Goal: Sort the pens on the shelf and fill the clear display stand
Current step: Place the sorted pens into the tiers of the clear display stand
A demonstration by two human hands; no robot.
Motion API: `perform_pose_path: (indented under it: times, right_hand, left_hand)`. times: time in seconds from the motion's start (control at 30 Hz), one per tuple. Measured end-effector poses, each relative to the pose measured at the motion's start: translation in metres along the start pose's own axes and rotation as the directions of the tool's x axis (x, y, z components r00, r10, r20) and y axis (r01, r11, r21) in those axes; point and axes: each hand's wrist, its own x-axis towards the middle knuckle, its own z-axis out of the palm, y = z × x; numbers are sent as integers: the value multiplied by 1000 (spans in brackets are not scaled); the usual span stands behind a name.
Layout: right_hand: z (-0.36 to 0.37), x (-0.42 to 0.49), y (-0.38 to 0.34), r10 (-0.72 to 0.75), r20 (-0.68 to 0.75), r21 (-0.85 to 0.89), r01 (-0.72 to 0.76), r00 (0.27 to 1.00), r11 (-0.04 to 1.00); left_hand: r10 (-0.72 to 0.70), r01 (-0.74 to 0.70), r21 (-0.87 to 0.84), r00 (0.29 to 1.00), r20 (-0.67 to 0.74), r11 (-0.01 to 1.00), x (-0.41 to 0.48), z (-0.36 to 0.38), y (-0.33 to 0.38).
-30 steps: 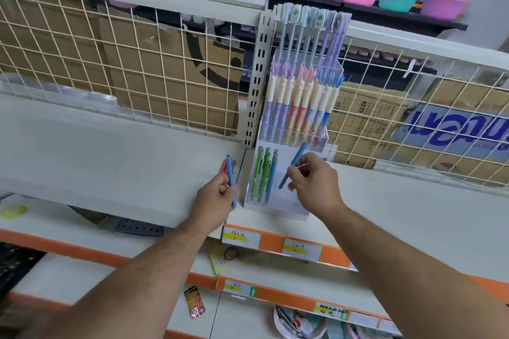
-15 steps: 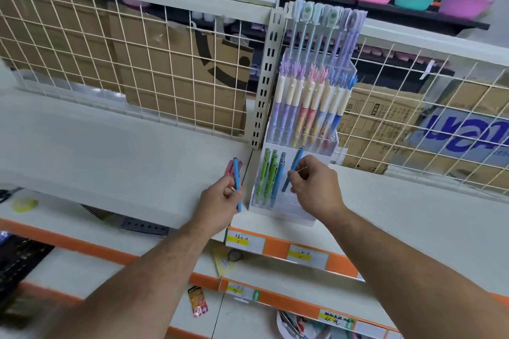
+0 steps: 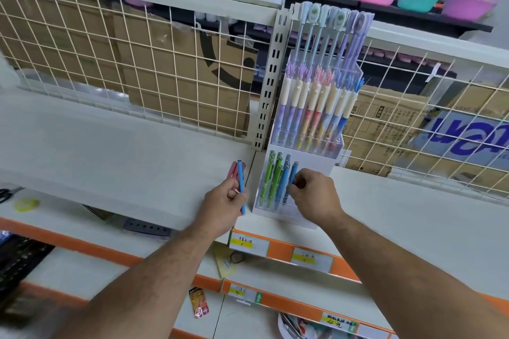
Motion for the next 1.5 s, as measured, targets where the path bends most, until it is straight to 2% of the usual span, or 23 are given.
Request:
perform_pose_path:
  times: [0.5,0.77,0.87,1.1,1.27,1.4,1.5]
  right_hand:
    - [2,-4,-2,37,-8,16,-37,999,999]
    - [-5,-17,-1,65,-65,42,-62,996,997]
    - [-10,-30,0,64,-81,97,-56,995,994]
    - [-12,-60,-19,-76,60,416,44,995,908]
    - [-17,-63,-25,-99,43,433,71,994,899]
    - [-31,-57,-22,-60,-11,395,59,998,917]
    - [-46,-46,-19,16,-120,372,29,993,928]
  left_hand:
    - [4,-4,2,1000,27,1000,0,-2,-3]
    - [21,-21,-14,999,25,1000,-5,-4,4]
    - [79,-79,0,997,-6,997,-19,-4,10]
    - [300,-302,57,953,42,952,-53,16,34]
    - [348,-356,80,932,103,931,-56,26,44]
    - [411,-424,208,906,103,881,-44,12,36]
    - [448,-399,507,893,27,764,-20,-10,23]
